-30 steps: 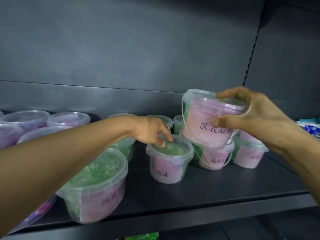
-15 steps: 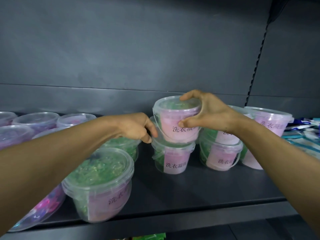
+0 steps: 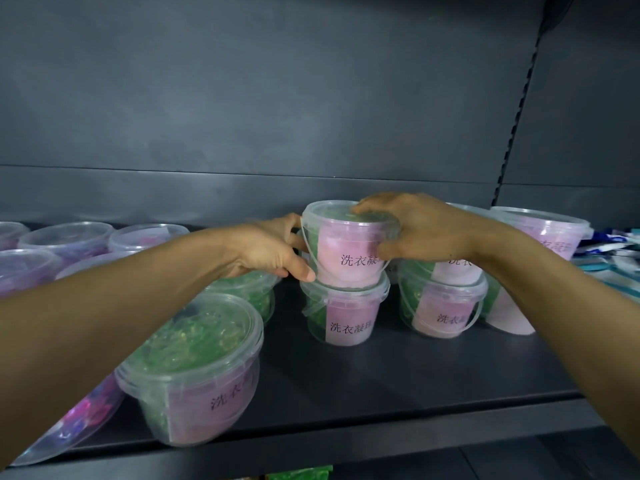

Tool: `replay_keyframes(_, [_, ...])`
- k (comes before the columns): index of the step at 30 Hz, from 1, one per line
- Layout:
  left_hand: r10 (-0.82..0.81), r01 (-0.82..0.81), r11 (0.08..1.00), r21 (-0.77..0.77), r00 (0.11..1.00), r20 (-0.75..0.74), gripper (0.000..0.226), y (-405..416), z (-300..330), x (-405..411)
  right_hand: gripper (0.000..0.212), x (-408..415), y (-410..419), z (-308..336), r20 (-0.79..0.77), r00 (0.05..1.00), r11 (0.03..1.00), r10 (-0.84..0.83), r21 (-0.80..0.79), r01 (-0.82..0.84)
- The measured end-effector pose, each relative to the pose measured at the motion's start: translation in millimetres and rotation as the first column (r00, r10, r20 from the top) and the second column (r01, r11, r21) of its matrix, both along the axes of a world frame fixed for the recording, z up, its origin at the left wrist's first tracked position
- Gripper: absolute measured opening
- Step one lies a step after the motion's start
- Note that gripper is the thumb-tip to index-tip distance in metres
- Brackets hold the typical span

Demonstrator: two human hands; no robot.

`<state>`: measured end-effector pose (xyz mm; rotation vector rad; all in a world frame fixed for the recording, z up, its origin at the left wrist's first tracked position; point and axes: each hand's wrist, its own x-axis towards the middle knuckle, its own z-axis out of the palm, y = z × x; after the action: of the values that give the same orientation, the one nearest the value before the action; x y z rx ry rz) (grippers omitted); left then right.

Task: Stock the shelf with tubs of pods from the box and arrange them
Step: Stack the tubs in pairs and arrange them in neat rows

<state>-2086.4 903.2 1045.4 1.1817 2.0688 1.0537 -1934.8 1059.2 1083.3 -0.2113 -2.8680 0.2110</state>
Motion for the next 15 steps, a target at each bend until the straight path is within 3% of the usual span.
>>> replay_keyframes(8, [0.003, -0.001, 0.999, 0.046, 0.999, -0.038, 0.059, 6.2, -7.1, 4.5, 0.052, 7.1, 0.3, 5.6, -0.002, 0.998, 0.994, 0.069, 0.083, -0.069])
replay_keyframes(12, [0.012, -0.009, 0.998, 0.059, 0.999, -0.047, 0.058, 10.7, -10.2, 8.0, 0.049, 10.7, 2.4, 4.7, -0.041, 0.997, 0.988, 0.073, 0.142, -0.066])
replay_keyframes(15, [0.031, -0.027, 0.999, 0.025, 0.986, -0.162, 0.064, 14.4, -14.6, 8.8, 0.050, 11.1, 6.6, 4.3, -0.052, 0.996, 0.986, 0.077, 0.150, -0.069])
